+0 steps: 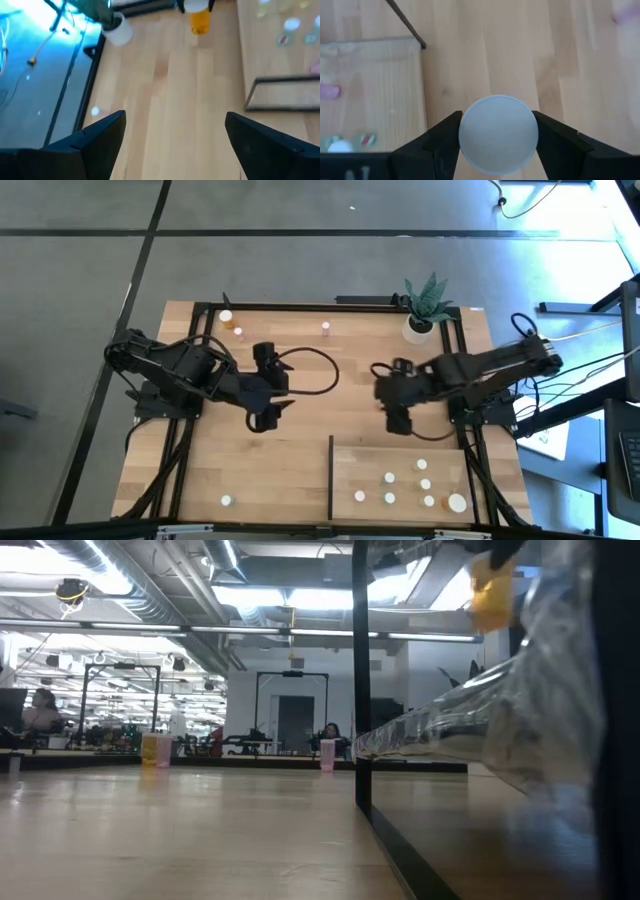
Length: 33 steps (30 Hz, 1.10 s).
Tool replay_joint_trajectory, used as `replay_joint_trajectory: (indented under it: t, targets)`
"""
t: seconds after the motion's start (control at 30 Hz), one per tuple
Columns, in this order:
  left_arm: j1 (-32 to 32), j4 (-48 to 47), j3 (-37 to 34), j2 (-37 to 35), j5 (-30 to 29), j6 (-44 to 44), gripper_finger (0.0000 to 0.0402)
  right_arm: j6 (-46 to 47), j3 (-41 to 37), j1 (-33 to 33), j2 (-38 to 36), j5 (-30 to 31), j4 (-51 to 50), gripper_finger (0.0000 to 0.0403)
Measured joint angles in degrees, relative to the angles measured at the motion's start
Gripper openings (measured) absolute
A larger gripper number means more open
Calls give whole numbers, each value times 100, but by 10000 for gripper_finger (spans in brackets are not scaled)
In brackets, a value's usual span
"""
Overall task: Pick and place medicine bottles onto shelf by color
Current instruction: Put the orange pill bottle on the shelf aligned with the other orange pill bottle
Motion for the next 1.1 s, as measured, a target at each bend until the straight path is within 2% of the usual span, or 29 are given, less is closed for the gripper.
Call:
replay_joint_trajectory:
  t: [0.1, 0.43, 0.67, 0.87, 1.1]
  targets:
    - [-4, 425, -82, 32, 55, 296, 335, 581, 0, 331, -183, 63, -450, 226]
    - [-4, 1978, -587, 108, 988, 944, 335, 2219, -2, 1792, -355, 49, -1469, 226]
    - [-73, 2559, -949, 197, 1091, 1026, 335, 3730, -2, 2916, -360, 58, -1625, 226]
    - [-186, 3708, -1239, 279, 1936, 1409, 335, 5085, -33, 3792, -342, 81, -1777, 226]
    - [-230, 4314, -1328, 405, 1948, 1527, 335, 6305, -33, 4630, -212, 520, -1908, 226]
